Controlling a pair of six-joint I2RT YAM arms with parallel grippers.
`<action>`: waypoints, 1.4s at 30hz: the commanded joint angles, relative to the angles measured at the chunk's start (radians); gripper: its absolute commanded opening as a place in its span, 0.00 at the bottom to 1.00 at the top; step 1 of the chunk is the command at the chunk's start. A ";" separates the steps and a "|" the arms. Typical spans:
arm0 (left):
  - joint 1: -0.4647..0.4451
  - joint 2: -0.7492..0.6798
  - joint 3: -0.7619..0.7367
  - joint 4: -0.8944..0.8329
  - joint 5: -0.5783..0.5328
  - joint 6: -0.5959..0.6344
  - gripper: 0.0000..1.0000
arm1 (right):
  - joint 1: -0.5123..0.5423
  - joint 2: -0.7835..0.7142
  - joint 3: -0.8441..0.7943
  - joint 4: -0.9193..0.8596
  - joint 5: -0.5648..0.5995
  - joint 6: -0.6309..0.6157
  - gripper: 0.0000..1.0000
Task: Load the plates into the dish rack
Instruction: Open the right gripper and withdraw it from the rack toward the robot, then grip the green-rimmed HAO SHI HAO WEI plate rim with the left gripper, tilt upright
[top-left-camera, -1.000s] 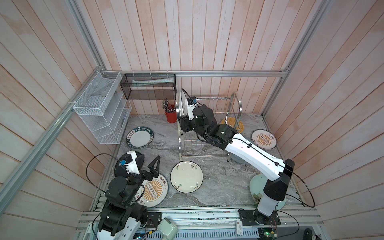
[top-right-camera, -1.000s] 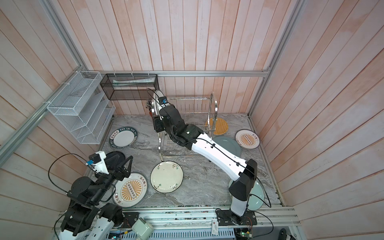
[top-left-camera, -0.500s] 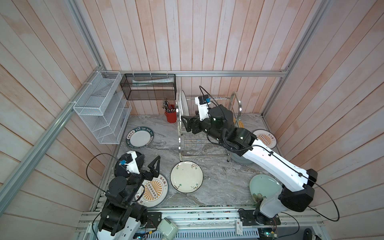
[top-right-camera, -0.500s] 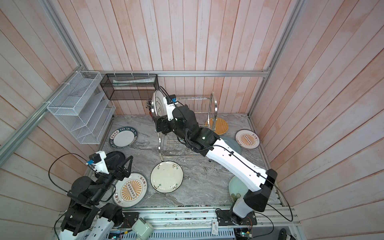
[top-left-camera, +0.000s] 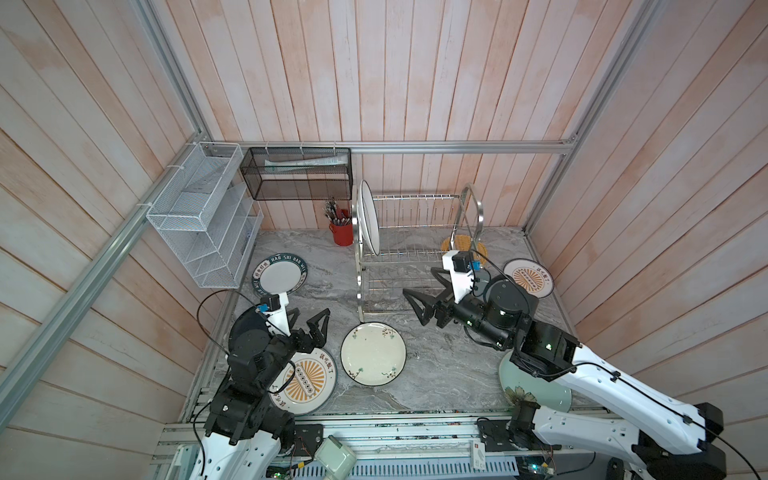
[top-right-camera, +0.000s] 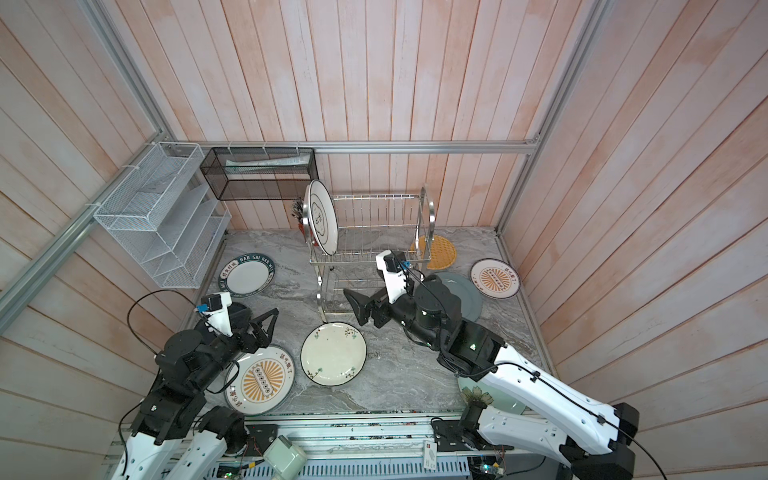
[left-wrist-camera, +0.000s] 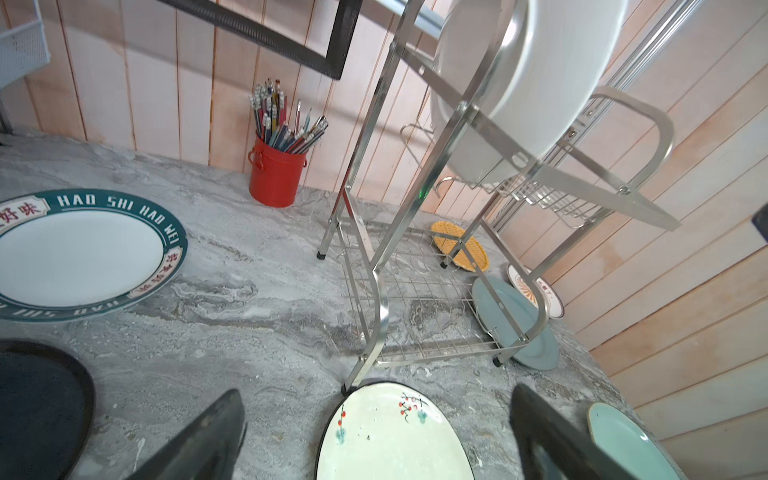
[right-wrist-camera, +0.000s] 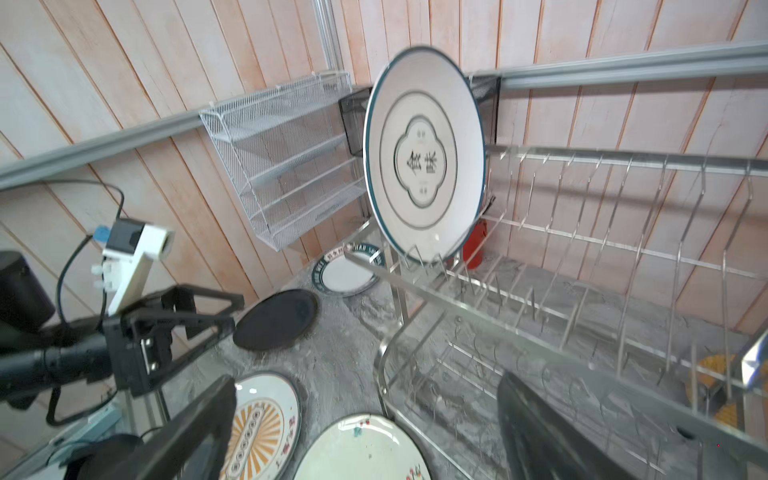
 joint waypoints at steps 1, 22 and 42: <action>-0.003 0.035 0.040 -0.024 0.021 -0.012 1.00 | 0.011 -0.070 -0.142 0.138 -0.034 -0.036 0.98; 0.359 0.553 0.021 0.149 0.195 -0.391 1.00 | 0.123 -0.025 -0.687 0.785 0.044 -0.286 0.98; 0.396 1.077 0.131 0.499 -0.101 -0.959 0.72 | 0.126 -0.030 -0.861 1.023 0.056 -0.418 0.98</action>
